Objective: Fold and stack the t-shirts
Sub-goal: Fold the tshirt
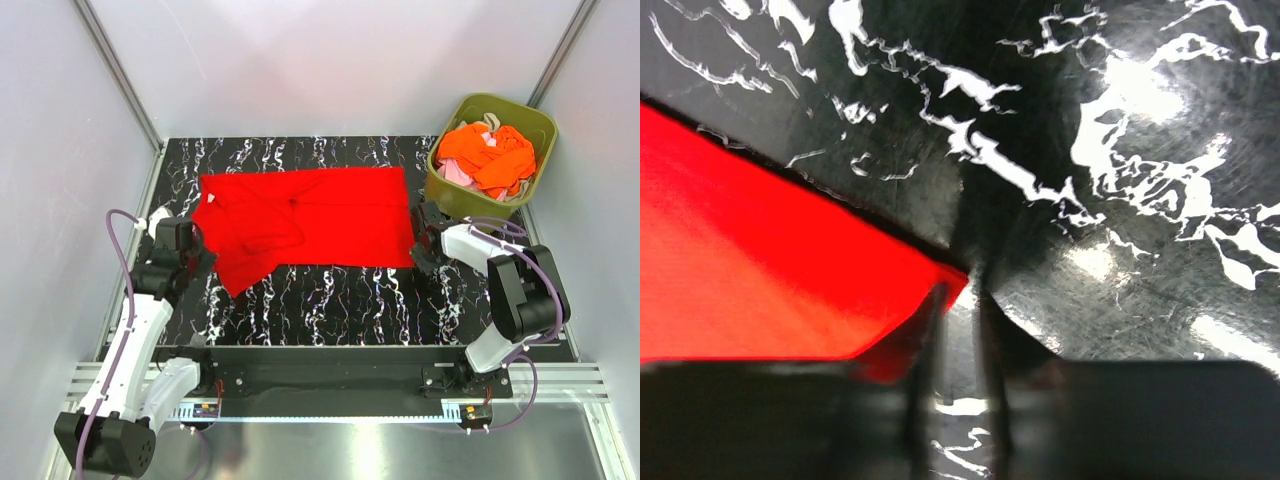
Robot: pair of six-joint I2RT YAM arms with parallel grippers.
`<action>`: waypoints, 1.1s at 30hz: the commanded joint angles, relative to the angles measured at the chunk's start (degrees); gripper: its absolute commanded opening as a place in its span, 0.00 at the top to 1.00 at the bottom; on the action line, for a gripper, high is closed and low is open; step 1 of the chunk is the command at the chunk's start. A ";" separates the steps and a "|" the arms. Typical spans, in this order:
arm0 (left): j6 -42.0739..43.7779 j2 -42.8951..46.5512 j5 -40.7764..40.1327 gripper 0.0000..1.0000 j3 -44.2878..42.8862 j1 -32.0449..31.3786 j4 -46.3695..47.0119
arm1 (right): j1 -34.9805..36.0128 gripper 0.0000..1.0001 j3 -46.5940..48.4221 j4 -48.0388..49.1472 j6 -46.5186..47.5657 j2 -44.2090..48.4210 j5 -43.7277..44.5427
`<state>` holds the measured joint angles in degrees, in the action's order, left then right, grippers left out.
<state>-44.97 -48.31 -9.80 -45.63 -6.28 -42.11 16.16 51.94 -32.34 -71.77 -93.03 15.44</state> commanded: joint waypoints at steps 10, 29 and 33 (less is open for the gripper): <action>2.78 4.28 -2.06 1.00 -6.84 -0.13 -2.89 | 0.01 1.00 -2.90 0.61 3.65 9.08 4.51; 3.49 3.93 -2.23 1.00 -6.75 -0.22 -6.15 | 0.45 0.72 -3.69 3.42 3.74 8.76 -1.64; 4.01 3.40 -2.33 1.00 -7.46 -0.22 -5.88 | 0.45 0.65 -2.02 3.42 2.69 4.36 -1.03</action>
<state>-42.00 -45.19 -11.03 -50.89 -6.31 -50.09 16.36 46.87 -29.63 -67.20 -86.52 13.91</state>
